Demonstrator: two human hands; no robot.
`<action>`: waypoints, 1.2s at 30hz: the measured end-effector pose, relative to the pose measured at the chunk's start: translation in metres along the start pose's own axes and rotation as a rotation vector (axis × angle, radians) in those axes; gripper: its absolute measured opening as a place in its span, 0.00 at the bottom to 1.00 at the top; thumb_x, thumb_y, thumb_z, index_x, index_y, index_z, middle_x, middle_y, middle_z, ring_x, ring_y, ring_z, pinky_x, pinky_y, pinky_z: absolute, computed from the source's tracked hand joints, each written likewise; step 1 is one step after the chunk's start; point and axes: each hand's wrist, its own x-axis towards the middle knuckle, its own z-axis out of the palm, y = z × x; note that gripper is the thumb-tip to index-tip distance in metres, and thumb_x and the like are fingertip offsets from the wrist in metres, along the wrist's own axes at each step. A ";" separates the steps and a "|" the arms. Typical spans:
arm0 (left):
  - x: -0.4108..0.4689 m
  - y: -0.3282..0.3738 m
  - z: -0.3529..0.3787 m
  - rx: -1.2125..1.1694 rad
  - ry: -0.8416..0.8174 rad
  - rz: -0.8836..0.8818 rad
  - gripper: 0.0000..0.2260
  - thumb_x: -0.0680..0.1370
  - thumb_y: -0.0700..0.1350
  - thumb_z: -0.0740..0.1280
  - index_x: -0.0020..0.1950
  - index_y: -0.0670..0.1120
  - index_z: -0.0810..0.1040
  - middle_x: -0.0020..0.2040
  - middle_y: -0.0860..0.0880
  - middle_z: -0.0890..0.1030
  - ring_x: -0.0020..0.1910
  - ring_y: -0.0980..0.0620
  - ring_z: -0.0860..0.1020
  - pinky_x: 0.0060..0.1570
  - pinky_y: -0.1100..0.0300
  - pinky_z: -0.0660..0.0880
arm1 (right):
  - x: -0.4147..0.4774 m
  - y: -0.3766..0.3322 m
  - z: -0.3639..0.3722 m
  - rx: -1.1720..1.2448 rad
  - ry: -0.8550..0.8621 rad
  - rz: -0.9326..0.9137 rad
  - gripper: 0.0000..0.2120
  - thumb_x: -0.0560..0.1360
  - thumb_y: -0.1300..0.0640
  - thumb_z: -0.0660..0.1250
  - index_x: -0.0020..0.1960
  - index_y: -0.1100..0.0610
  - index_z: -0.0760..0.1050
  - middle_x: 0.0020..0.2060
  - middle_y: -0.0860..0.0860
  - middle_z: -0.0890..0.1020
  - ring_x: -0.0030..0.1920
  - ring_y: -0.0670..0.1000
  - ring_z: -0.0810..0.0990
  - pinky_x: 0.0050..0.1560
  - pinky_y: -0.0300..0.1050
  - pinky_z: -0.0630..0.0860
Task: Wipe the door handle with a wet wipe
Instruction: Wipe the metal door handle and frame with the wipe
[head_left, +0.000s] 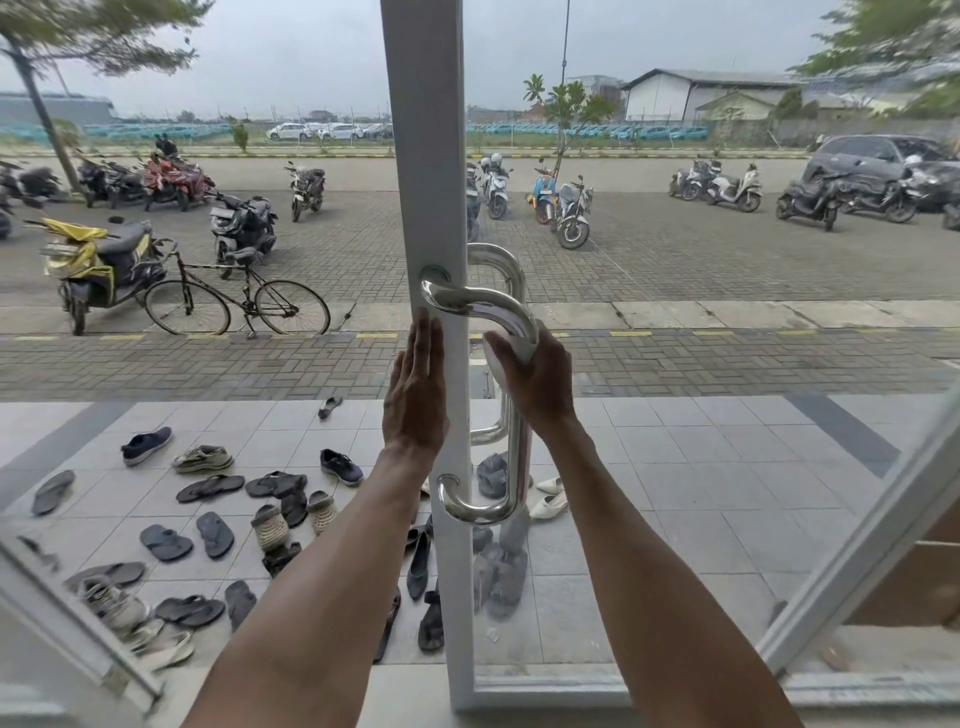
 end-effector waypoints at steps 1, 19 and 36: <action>0.000 0.000 -0.001 0.001 0.004 0.004 0.44 0.71 0.27 0.64 0.81 0.43 0.45 0.82 0.48 0.43 0.81 0.50 0.48 0.76 0.52 0.60 | -0.006 0.005 0.003 -0.032 0.035 0.001 0.16 0.76 0.45 0.72 0.54 0.58 0.80 0.38 0.48 0.84 0.36 0.42 0.80 0.37 0.29 0.73; 0.001 -0.009 0.001 -0.005 0.023 0.043 0.48 0.66 0.24 0.62 0.81 0.45 0.45 0.82 0.49 0.42 0.81 0.51 0.47 0.77 0.55 0.59 | -0.151 0.106 0.062 -0.443 -0.025 0.590 0.12 0.74 0.52 0.69 0.50 0.61 0.78 0.41 0.60 0.85 0.47 0.61 0.84 0.58 0.56 0.75; -0.018 -0.014 -0.003 0.040 -0.080 0.010 0.50 0.68 0.27 0.65 0.81 0.51 0.43 0.81 0.47 0.39 0.81 0.48 0.45 0.78 0.51 0.54 | -0.215 0.076 0.073 0.071 -0.414 1.190 0.33 0.74 0.51 0.75 0.72 0.63 0.67 0.65 0.59 0.76 0.66 0.60 0.76 0.68 0.56 0.75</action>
